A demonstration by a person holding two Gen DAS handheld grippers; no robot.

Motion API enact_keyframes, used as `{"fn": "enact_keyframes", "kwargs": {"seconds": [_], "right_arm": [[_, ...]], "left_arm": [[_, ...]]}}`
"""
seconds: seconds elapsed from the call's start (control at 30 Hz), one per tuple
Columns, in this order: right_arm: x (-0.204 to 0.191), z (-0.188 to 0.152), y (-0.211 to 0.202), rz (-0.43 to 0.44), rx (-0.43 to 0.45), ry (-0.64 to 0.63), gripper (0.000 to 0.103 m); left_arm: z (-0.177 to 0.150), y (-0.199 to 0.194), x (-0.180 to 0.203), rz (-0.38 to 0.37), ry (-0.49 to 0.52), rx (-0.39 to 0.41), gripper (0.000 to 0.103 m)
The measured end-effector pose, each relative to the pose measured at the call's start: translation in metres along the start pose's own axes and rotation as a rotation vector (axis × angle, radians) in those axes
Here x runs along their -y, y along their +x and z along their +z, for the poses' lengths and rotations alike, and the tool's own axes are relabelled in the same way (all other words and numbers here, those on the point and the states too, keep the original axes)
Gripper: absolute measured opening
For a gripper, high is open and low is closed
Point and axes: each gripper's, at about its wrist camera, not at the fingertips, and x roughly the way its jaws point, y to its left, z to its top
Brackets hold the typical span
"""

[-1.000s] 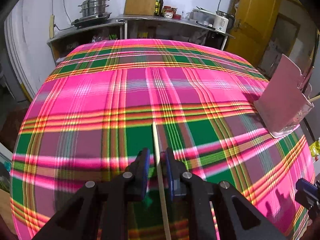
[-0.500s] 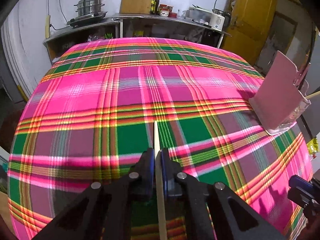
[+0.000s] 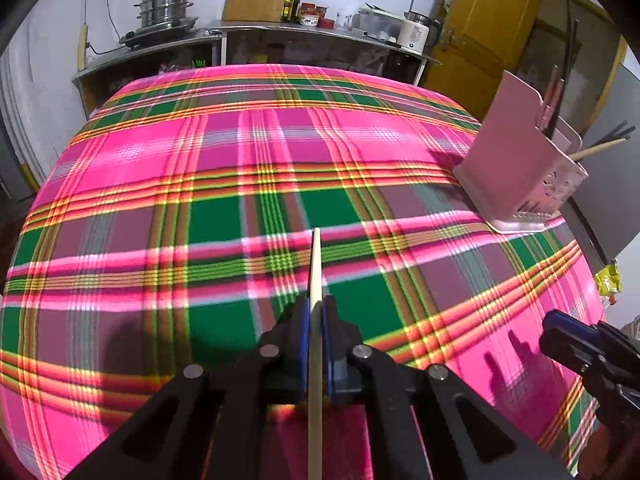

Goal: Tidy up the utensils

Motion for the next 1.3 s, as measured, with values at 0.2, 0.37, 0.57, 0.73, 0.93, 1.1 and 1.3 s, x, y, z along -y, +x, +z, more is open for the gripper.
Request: {"fn": "enact_keyframes", "kwargs": {"seconds": [0.2, 0.37, 0.57, 0.73, 0.93, 1.1, 1.3], "right_arm": [[0.008, -0.002, 0.001, -0.026, -0.015, 0.007, 0.024], [0.017, -0.004, 0.000, -0.057, -0.008, 0.009, 0.024], [0.028, -0.003, -0.012, -0.100, 0.031, 0.016, 0.024], [0.032, -0.004, -0.025, -0.118, 0.058, 0.018, 0.024], [0.030, -0.006, -0.043, -0.142, 0.091, 0.002, 0.024], [0.029, -0.009, -0.068, -0.171, 0.144, -0.010, 0.024], [0.030, -0.014, -0.091, -0.217, 0.196, -0.023, 0.024]], "left_arm": [[-0.012, -0.009, 0.002, -0.014, -0.024, -0.009, 0.006], [-0.024, -0.022, 0.009, 0.005, -0.009, 0.005, 0.006], [-0.024, -0.041, 0.025, 0.001, 0.015, 0.062, 0.007], [-0.021, -0.048, 0.048, -0.020, 0.061, 0.088, 0.007], [-0.024, -0.059, 0.080, -0.044, 0.102, 0.123, 0.007], [-0.027, -0.074, 0.111, -0.067, 0.155, 0.185, 0.007], [-0.027, -0.084, 0.137, -0.115, 0.203, 0.249, 0.007]]}}
